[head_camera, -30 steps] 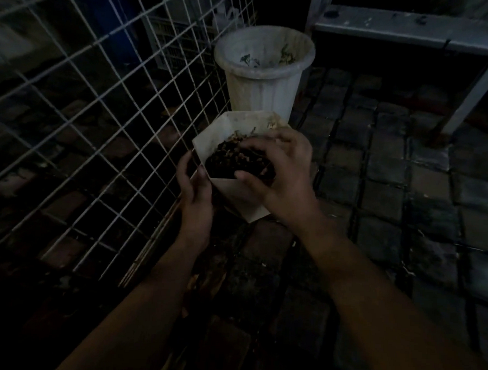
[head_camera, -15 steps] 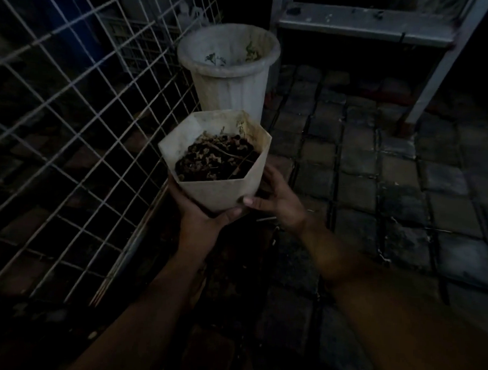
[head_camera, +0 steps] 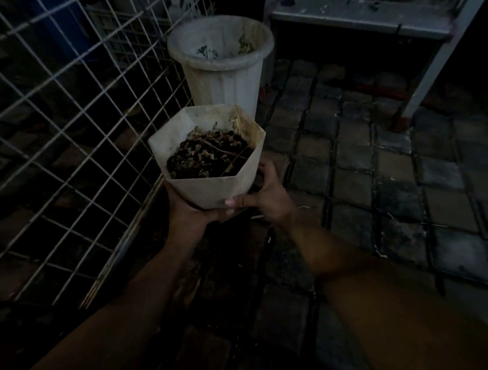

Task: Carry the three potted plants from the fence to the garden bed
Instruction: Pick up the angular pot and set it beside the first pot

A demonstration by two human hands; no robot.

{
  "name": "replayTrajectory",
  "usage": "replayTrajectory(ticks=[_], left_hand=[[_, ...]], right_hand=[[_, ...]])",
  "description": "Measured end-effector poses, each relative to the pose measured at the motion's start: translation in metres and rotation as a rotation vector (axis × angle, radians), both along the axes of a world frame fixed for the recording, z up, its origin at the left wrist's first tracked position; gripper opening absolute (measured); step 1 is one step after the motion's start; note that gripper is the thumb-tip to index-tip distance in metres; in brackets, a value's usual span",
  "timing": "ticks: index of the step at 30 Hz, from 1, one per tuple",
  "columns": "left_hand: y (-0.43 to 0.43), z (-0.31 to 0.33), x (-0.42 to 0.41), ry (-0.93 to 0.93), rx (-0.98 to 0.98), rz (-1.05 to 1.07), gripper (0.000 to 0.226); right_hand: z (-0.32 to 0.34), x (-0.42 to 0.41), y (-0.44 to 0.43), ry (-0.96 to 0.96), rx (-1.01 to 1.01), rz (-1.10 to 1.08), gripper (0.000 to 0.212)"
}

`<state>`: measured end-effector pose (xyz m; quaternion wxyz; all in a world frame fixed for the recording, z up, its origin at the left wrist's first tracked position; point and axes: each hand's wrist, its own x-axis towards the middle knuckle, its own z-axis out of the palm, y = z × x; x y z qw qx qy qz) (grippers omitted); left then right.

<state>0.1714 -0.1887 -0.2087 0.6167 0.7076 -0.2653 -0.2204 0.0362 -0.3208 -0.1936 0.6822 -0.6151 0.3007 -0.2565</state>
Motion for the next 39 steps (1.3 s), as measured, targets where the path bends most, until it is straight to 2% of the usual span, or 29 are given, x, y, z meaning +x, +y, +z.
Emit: replayTrajectory(ticks=[6,11,15,19,22,24,27,30,33,35,37,39], left_hand=[[0.008,0.004,0.009,0.024,-0.003,-0.105,0.125],[-0.005,0.040,-0.001,0.058,-0.086,-0.184,0.136],[-0.024,0.110,-0.015,0.031,-0.184,-0.221,0.132],[-0.029,0.221,-0.040,0.082,-0.262,-0.208,0.121],[-0.020,0.328,-0.053,0.070,-0.295,-0.283,0.100],[-0.011,0.406,-0.058,0.053,-0.288,-0.342,0.092],[0.002,0.538,-0.069,0.074,-0.304,-0.321,0.086],[0.020,0.676,-0.082,0.006,-0.357,-0.341,0.085],[0.045,0.802,-0.089,-0.081,-0.375,-0.385,0.080],[0.060,0.869,-0.091,-0.097,-0.403,-0.401,0.080],[0.070,0.925,-0.097,-0.089,-0.432,-0.398,0.094],[0.077,0.966,-0.107,-0.126,-0.494,-0.388,0.096]], right_hand=[[-0.006,-0.013,0.022,-0.077,-0.012,-0.083,0.093],[0.019,-0.029,0.028,-0.155,0.060,-0.145,0.090],[0.094,-0.039,0.019,-0.200,0.011,-0.188,0.098],[0.224,-0.054,0.003,-0.244,-0.073,-0.135,0.093],[0.339,-0.070,0.001,-0.219,-0.129,-0.130,0.090],[0.419,-0.081,0.005,-0.228,-0.107,-0.130,0.094],[0.549,-0.092,0.019,-0.240,-0.051,-0.137,0.104],[0.688,-0.098,0.044,-0.297,-0.057,-0.089,0.099],[0.809,-0.107,0.075,-0.318,-0.063,-0.119,0.104],[0.875,-0.112,0.091,-0.342,-0.095,-0.157,0.105],[0.929,-0.117,0.103,-0.355,-0.165,-0.152,0.102],[0.972,-0.124,0.112,-0.394,-0.225,-0.108,0.098]])
